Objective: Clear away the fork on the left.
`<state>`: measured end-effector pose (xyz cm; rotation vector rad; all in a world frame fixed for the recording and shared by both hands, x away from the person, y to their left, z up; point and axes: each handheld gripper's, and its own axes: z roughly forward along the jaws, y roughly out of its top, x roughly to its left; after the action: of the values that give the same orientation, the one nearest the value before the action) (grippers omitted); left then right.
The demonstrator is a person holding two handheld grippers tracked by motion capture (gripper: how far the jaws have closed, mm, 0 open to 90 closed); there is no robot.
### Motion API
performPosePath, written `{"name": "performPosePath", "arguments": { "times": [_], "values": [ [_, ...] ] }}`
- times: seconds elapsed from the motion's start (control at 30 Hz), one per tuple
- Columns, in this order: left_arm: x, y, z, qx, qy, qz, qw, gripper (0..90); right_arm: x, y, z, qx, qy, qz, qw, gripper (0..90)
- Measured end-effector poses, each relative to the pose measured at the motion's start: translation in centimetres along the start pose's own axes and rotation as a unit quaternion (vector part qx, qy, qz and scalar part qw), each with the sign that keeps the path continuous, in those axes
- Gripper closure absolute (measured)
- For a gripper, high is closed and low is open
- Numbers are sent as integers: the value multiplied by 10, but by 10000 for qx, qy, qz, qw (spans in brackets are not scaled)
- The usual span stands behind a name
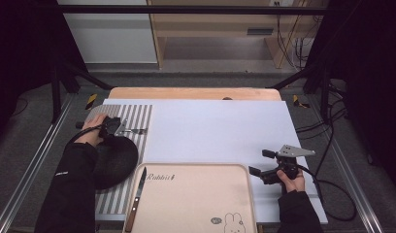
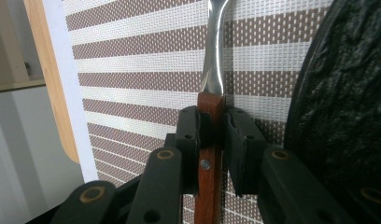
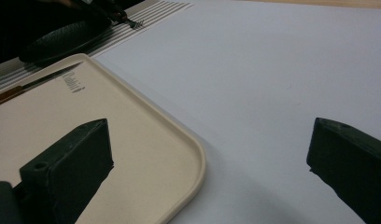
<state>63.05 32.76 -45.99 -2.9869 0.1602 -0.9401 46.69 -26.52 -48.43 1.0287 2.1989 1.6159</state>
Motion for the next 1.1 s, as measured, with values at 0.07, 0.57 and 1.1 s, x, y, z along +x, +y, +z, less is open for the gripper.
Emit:
{"name": "performPosePath", "arguments": {
  "times": [0.07,0.57,1.1],
  "values": [
    [0,0,0,8,17,2,10000,762,0,0,0,2,0,-7,10000,4],
    [-2,-4,-10,-23,203,-267,9994,767,0,0,0,-6,-3,-8,10000,4],
    [-3,-1,-41,-59,450,-522,9976,768,0,0,-1,-18,-6,-15,10000,4]
  ]
}}
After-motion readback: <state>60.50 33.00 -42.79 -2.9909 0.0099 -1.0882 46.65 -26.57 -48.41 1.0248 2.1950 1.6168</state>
